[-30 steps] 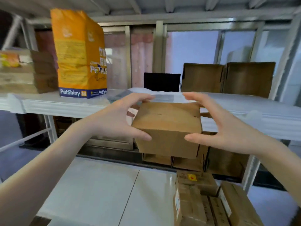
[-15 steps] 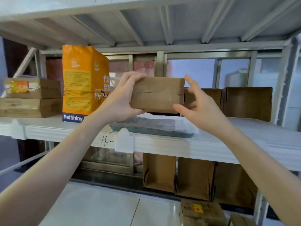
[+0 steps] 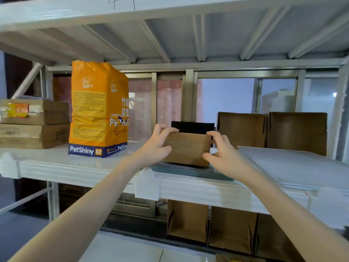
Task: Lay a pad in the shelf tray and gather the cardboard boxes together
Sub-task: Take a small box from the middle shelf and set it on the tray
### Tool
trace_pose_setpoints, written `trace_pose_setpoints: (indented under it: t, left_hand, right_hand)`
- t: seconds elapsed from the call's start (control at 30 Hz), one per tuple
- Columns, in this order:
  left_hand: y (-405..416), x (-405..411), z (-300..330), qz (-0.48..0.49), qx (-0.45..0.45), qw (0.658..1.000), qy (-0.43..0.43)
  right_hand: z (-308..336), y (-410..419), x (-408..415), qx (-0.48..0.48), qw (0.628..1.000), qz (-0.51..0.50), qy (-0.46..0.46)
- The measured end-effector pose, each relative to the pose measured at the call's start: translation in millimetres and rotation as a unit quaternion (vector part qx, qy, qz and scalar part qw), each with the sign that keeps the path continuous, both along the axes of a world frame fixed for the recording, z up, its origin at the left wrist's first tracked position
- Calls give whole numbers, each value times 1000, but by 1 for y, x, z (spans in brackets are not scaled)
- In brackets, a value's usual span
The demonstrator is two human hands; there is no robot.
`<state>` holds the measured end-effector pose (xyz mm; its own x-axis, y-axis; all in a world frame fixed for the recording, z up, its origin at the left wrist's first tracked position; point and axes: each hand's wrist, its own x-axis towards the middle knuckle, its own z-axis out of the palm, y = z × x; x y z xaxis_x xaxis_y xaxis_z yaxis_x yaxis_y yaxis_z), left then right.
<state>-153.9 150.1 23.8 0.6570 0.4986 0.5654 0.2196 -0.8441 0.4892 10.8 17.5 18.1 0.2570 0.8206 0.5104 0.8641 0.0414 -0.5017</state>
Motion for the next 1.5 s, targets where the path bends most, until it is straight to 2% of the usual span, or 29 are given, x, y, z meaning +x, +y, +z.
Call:
trace_pose_setpoints:
  t: [0.17, 0.33, 0.6, 0.9, 1.3, 1.5]
  left_hand:
    - [9, -2, -10, -6, 31, 999, 2]
    - [9, -6, -15, -4, 23, 1000, 15]
    - [-1, -18, -17, 45, 90, 994, 43]
    - [-23, -28, -20, 39, 120, 991, 44]
    - [-66, -22, -29, -45, 93, 994, 21]
    - [-87, -31, -51, -103, 65, 992, 37]
  right_hand:
    - [-3, 0, 3, -5, 1000, 10, -19]
    - [-3, -6, 0, 11, 994, -13, -105]
    - [-3, -17, 0, -1, 996, -24, -91]
    - [-7, -46, -4, 13, 994, -38, -104]
    - [-19, -91, -20, 34, 992, -67, -104]
    - [-36, -105, -38, 34, 991, -94, -86]
